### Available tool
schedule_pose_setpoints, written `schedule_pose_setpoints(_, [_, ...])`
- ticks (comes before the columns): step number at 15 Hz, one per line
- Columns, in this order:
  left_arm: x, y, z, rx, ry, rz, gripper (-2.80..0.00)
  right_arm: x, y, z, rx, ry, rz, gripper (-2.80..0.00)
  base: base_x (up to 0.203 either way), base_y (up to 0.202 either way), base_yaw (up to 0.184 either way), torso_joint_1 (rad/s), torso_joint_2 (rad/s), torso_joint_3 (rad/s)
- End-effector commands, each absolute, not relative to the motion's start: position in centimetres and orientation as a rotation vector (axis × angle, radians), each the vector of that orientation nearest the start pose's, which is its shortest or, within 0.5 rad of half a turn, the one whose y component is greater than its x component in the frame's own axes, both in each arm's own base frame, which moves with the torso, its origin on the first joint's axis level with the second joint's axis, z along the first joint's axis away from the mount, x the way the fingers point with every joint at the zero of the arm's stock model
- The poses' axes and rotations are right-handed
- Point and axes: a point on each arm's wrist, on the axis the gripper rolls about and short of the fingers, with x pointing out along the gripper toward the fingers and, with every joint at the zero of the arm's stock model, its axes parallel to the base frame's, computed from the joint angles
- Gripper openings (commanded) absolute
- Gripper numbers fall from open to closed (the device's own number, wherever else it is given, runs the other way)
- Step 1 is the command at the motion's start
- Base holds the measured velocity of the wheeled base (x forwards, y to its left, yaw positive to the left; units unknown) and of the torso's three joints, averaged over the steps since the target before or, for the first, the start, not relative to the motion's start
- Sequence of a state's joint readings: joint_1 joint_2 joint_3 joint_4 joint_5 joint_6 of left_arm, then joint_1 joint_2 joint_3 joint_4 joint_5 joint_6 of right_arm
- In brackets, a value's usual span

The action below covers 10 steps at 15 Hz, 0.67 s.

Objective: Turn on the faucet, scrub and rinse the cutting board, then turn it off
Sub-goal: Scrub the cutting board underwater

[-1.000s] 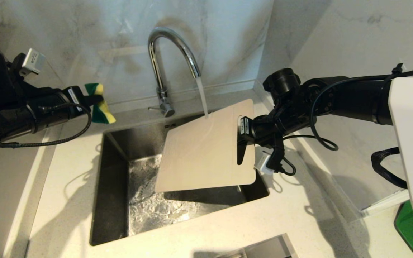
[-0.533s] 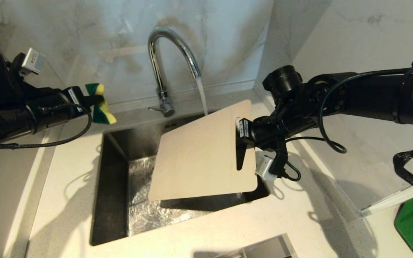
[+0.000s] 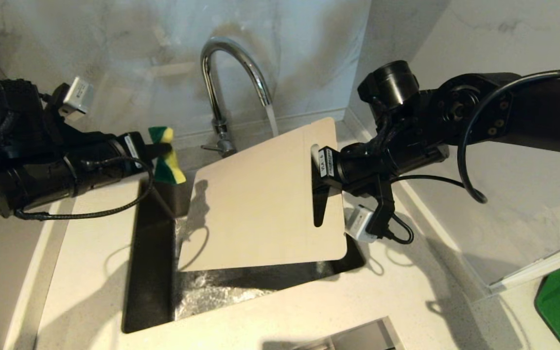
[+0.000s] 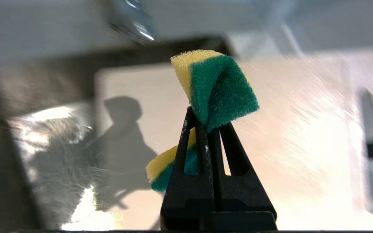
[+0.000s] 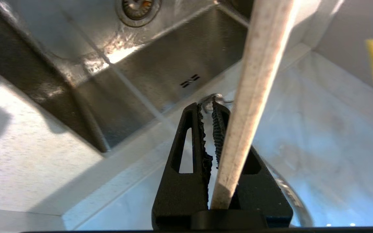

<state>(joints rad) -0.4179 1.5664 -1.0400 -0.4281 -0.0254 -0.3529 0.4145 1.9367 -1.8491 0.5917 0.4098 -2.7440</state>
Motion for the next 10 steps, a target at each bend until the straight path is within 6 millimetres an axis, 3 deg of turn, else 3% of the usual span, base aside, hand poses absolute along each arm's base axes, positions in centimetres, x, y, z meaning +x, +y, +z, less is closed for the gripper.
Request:
schedule_pose_setpoints(1, [25.9,-14.6,25.8,-0.357,0.230,-0.501,-2.80,32.6,16.0,28.1,-2.416,-0.901,1.134,-2.80,0.000,0.000,0.000,0.000,0.00,0.000])
schedule_pose_setpoints(3, [26.2,-16.5,24.7,-0.392,0.282,-0.521,-2.80,32.4,16.4,28.2,-2.401,-0.905,1.132,-2.80,0.000,0.000,0.000,0.000,0.00,0.000])
schedule_pose_setpoints(10, [29.0,-17.8,28.4,-0.412,0.215,-0.542,-2.80,31.9,17.1,28.4,-2.396,-0.934,1.133,-2.80,0.000,0.000,0.000,0.000,0.00,0.000])
